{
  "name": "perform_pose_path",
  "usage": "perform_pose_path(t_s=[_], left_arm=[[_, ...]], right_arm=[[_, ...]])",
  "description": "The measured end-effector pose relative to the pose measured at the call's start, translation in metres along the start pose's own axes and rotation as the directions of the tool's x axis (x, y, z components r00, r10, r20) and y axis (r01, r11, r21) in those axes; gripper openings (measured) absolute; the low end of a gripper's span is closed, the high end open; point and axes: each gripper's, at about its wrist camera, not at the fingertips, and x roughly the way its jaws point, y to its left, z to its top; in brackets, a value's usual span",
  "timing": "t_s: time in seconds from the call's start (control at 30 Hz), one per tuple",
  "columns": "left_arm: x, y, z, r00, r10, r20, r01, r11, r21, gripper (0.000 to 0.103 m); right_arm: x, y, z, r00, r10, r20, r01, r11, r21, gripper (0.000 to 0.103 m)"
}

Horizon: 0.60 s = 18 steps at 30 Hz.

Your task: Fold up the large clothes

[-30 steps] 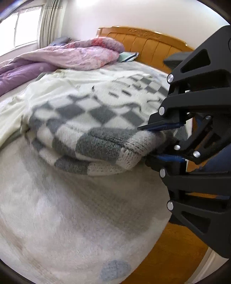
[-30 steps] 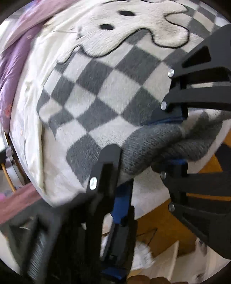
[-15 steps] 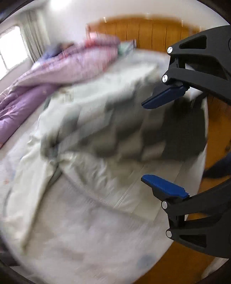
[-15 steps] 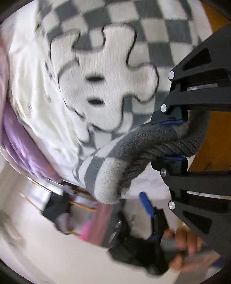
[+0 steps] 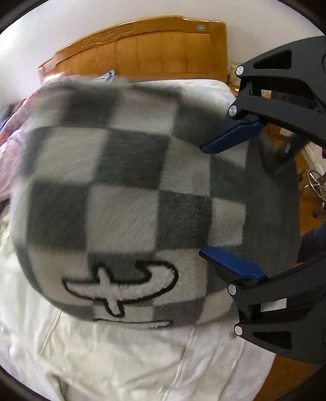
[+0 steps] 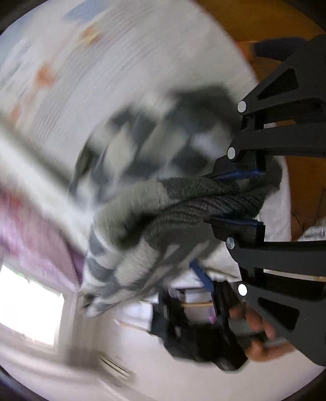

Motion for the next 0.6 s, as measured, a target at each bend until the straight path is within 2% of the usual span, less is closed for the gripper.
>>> perform_pose_path(t_s=[0.1,0.17,0.23,0.3,0.37,0.4,0.53,0.6], left_arm=[[0.005,0.006,-0.01,1.0,0.029,0.003,-0.029,0.999,-0.018,0.081],[0.005,0.023,-0.017,0.994,0.112,0.008,-0.111,0.993,-0.045,0.081],[0.001,0.035,-0.022,0.986,0.164,0.007,-0.164,0.984,-0.071,0.081],[0.005,0.053,-0.024,0.978,0.21,0.004,-0.208,0.972,-0.107,0.081],[0.02,0.061,-0.024,0.965,0.259,-0.034,-0.261,0.96,-0.102,0.081],[0.027,0.065,-0.025,0.962,0.268,-0.055,-0.272,0.958,-0.094,0.08],[0.048,0.048,-0.029,0.954,0.291,-0.07,-0.292,0.956,-0.011,0.08],[0.053,0.039,-0.033,0.945,0.32,-0.068,-0.319,0.947,0.032,0.08]], right_arm=[[0.008,-0.046,-0.006,0.999,-0.009,-0.031,0.013,0.987,0.159,0.023],[0.008,-0.064,-0.011,1.0,0.018,-0.021,-0.012,0.966,0.259,0.023],[0.008,-0.07,-0.013,0.999,0.031,-0.025,-0.022,0.956,0.293,0.023],[0.005,-0.066,-0.016,0.998,0.026,-0.053,-0.012,0.966,0.259,0.024],[0.005,-0.053,-0.004,0.996,-0.017,-0.085,0.033,0.982,0.188,0.034],[0.004,-0.047,0.005,0.995,-0.041,-0.086,0.055,0.986,0.16,0.035],[-0.039,-0.038,0.021,0.991,-0.134,-0.02,0.134,0.99,0.034,0.041],[-0.057,-0.021,0.034,0.987,-0.159,0.017,0.16,0.985,-0.071,0.04]])
